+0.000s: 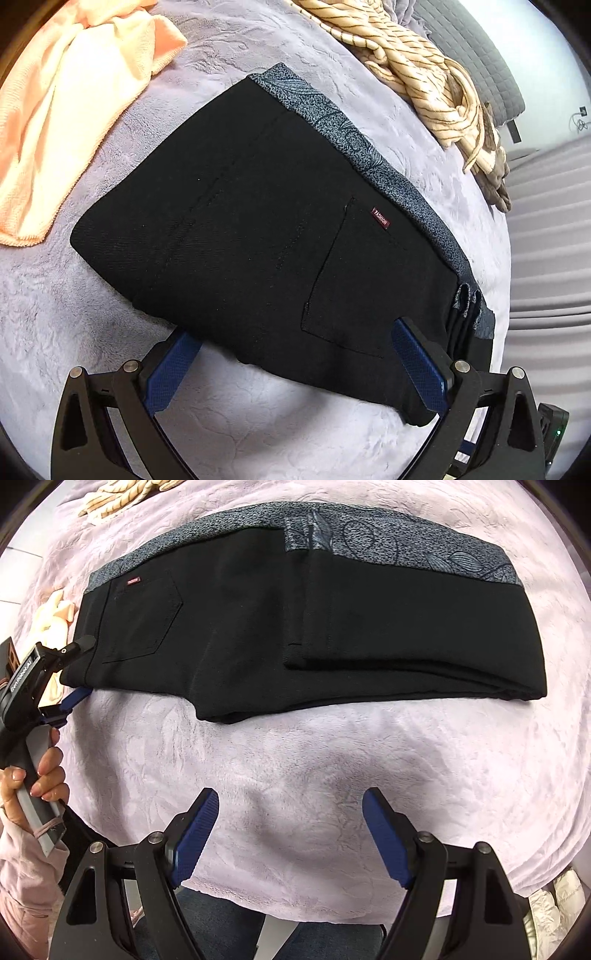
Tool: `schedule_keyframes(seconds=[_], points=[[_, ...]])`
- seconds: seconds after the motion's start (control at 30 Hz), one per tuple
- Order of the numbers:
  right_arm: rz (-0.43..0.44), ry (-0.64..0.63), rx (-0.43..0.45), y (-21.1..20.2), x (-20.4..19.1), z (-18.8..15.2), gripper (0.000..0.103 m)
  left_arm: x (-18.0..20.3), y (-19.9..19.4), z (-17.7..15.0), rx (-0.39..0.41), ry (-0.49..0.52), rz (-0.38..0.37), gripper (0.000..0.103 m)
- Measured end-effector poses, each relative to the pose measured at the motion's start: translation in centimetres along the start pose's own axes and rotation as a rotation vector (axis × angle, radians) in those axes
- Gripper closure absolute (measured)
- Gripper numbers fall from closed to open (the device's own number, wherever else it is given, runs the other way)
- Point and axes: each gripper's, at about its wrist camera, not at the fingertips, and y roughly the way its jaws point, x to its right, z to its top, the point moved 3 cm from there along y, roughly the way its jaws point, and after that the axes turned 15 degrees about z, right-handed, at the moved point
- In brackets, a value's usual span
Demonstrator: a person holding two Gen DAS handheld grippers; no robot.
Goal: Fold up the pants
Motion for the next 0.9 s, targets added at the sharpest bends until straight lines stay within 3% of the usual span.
schedule_keyframes(seconds=[0.9], points=[[-0.011, -0.035, -0.033, 0.7, -0.9, 0.3, 0.020, -0.1, 1.3, 0.8, 0.009, -0.025, 0.014, 0.001]])
